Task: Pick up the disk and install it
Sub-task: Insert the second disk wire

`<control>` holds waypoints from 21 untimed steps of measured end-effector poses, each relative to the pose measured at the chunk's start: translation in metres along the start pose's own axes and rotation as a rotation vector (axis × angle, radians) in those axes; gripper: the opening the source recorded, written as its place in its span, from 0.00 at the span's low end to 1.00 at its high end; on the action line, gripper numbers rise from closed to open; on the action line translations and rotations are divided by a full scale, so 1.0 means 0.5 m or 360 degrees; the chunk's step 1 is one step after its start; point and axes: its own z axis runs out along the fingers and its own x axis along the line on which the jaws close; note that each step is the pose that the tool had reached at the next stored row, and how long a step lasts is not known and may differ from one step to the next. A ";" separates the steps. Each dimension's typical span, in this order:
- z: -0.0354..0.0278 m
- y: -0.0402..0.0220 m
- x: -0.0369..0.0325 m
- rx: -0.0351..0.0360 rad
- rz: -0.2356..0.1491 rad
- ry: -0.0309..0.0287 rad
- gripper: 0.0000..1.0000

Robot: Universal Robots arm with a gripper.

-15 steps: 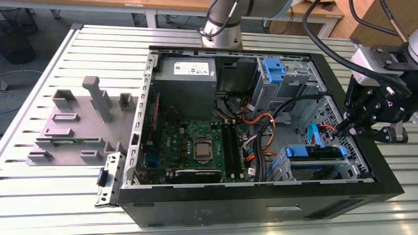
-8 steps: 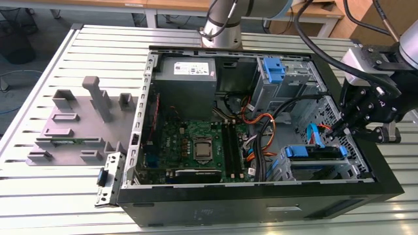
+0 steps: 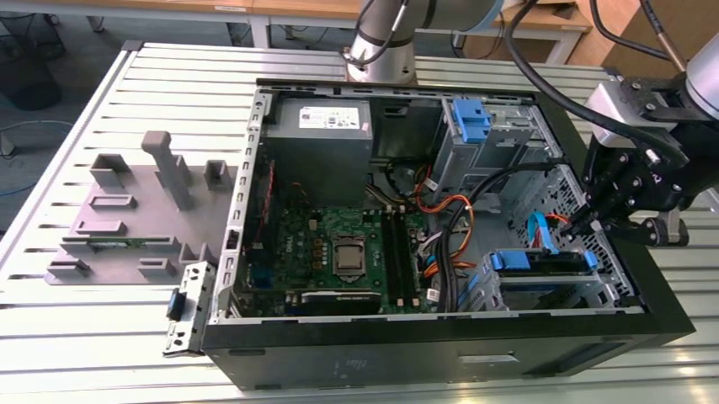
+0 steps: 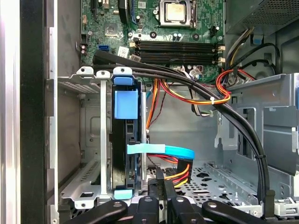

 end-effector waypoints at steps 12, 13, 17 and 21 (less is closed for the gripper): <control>-0.001 0.000 0.012 0.0000 0.0000 0.00000 0.16; -0.001 0.000 0.014 0.0000 0.0000 0.00000 0.16; -0.002 0.001 0.024 0.0000 0.0000 -0.00009 0.16; -0.003 0.002 0.037 0.0000 0.0000 -0.00015 0.16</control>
